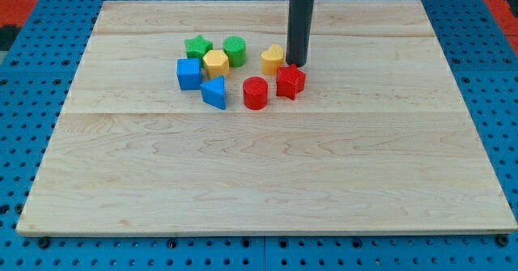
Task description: Point at the red star
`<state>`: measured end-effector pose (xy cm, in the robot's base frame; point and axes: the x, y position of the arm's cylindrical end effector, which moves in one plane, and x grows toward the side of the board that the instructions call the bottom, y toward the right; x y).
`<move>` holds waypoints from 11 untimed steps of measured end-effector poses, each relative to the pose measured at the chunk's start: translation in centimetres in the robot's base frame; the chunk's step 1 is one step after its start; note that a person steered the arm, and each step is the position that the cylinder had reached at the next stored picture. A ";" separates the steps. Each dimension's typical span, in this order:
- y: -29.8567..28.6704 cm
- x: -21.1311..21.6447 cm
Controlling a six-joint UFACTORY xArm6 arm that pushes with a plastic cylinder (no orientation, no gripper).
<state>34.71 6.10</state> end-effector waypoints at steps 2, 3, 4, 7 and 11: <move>4.2 1.3; 4.2 1.3; 4.2 1.3; 3.5 1.1; -1.1 0.0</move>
